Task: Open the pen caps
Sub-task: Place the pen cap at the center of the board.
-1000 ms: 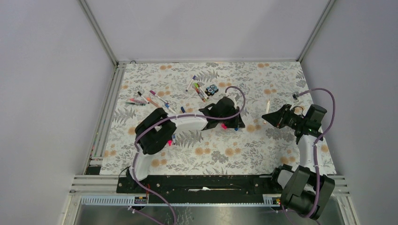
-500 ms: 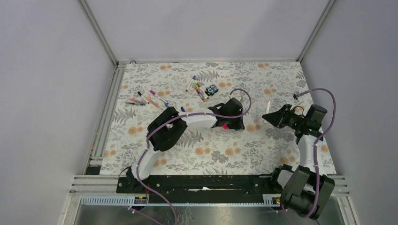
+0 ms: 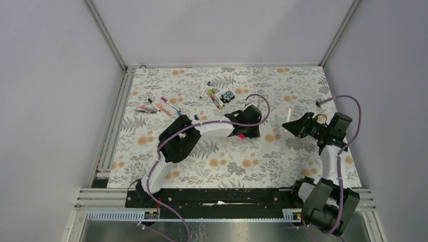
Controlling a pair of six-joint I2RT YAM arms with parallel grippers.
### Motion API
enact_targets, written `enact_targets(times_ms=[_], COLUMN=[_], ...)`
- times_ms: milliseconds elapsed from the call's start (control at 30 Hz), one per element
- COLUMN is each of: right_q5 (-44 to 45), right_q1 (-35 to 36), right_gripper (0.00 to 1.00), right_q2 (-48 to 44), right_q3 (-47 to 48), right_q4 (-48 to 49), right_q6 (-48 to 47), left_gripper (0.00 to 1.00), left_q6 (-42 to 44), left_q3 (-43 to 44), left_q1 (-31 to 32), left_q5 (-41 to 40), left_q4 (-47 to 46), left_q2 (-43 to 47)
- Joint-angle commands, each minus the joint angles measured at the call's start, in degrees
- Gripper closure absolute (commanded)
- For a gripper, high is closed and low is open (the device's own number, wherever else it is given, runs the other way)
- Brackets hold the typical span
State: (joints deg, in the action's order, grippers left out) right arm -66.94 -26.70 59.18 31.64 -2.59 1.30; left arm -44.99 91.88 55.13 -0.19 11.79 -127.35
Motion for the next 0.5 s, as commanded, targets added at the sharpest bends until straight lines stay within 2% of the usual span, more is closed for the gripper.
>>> enact_targets(times_ms=[0, 467], right_q5=[-1.0, -1.09], right_q1=[-0.46, -0.64], right_gripper=[1.0, 1.0], right_q2=[-0.92, -0.71], right_q3=[2.18, 1.94], right_q4=[-0.08, -0.03], right_q6=[-1.0, -0.96], left_gripper=[0.97, 0.9], left_q6=[0.79, 1.33], left_q3=[0.78, 0.71], left_q1=[-0.89, -1.32], left_q5=[-4.93, -8.07], left_q4=[3.56, 6.57], left_q2=[1.4, 2.89])
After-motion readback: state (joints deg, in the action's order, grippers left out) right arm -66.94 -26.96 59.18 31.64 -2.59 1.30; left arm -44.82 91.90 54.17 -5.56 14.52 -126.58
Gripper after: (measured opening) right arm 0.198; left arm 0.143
